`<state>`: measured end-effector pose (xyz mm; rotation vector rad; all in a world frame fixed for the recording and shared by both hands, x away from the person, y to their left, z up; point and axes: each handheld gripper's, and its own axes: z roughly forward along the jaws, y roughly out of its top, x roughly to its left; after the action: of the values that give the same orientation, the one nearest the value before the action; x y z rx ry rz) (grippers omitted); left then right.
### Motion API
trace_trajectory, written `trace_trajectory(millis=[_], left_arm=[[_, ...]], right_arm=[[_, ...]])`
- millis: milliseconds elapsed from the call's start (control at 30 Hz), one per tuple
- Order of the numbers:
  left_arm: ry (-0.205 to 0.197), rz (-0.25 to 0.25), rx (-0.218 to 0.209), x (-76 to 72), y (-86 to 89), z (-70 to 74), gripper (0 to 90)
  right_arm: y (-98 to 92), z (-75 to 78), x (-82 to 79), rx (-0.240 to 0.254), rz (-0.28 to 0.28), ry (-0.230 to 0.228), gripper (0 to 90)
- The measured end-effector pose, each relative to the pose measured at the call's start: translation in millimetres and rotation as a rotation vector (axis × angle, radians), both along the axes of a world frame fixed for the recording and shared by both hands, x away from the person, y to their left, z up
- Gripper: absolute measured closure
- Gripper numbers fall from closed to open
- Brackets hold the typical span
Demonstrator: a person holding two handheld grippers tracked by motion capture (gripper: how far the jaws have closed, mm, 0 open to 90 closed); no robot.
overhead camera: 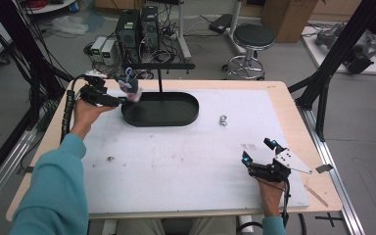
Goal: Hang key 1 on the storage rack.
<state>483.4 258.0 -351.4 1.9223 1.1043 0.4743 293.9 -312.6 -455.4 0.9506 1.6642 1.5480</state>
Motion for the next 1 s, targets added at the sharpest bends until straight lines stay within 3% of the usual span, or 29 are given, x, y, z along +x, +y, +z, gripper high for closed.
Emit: trace_trajectory(millis=[100,167,267,533,700,900,1000], left_arm=[[-0.094,-0.017,-0.063,-8.2,0.9,4.1,1.7],[-0.113,-0.03,-0.087,-14.2,1.3,7.2,1.7],[-0.173,-0.057,-0.108,-27.0,1.9,11.3,1.7],[-0.334,-0.14,-0.217,-77.5,8.3,16.7,1.7],[-0.378,-0.169,-0.233,-104.7,10.4,8.9,1.7],[-0.433,-0.193,-0.288,-132.8,10.8,-7.4,1.7],[-0.462,-0.206,-0.288,-143.7,10.2,-12.1,1.7]], right_arm=[[0.2,-0.1,-0.5,-0.001,0.0,0.0,2.7],[0.2,-0.1,-0.2,0.0,-0.002,-0.002,2.7],[-0.1,0.0,-0.2,0.002,0.001,0.001,2.7],[0.2,-0.1,0.1,-0.006,-0.001,-0.005,2.7],[0.1,0.0,0.4,-0.007,0.0,-0.007,2.7],[1.3,-0.1,-1.1,-0.003,-0.003,0.005,2.7],[1.1,-0.1,-1.0,-0.004,-0.002,0.004,2.7]])
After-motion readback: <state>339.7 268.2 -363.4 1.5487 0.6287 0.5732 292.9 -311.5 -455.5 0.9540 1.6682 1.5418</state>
